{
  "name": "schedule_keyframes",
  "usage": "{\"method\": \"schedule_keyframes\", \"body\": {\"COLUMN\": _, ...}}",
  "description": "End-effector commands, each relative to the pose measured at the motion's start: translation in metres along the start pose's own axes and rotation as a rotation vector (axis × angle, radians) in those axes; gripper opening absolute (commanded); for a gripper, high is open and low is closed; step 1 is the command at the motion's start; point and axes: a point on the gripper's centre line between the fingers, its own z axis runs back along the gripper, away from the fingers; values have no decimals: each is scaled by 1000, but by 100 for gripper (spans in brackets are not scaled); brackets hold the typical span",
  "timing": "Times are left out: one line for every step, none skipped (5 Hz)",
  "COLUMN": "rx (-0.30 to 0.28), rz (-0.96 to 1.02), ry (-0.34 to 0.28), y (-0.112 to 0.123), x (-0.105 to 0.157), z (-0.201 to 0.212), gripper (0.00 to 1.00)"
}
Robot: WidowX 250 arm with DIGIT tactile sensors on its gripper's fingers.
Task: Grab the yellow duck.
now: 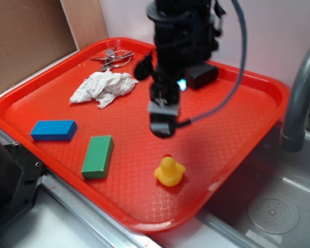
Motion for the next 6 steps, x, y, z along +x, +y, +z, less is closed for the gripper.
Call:
{"method": "schedule_keyframes", "body": {"rx": 38, "rz": -106, "ry": -110, "y": -40, "x": 2, "z": -16, "gripper": 100}}
{"method": "schedule_keyframes", "body": {"rx": 16, "rz": -100, "ry": -131, "y": -38, "x": -3, "z": -32, "gripper": 100}}
{"method": "schedule_keyframes", "body": {"rx": -29, "rz": -123, "ry": -138, "y": -30, "x": 3, "z": -55, "gripper": 100}}
{"method": "schedule_keyframes", "body": {"rx": -69, "rz": -133, "ry": -131, "y": -30, "x": 8, "z": -67, "gripper": 100}}
{"method": "schedule_keyframes", "body": {"rx": -83, "rz": -123, "ry": -112, "y": -31, "x": 6, "z": -68, "gripper": 0}}
{"method": "schedule_keyframes", "body": {"rx": -85, "rz": -105, "ry": -82, "y": -31, "x": 2, "z": -58, "gripper": 0}}
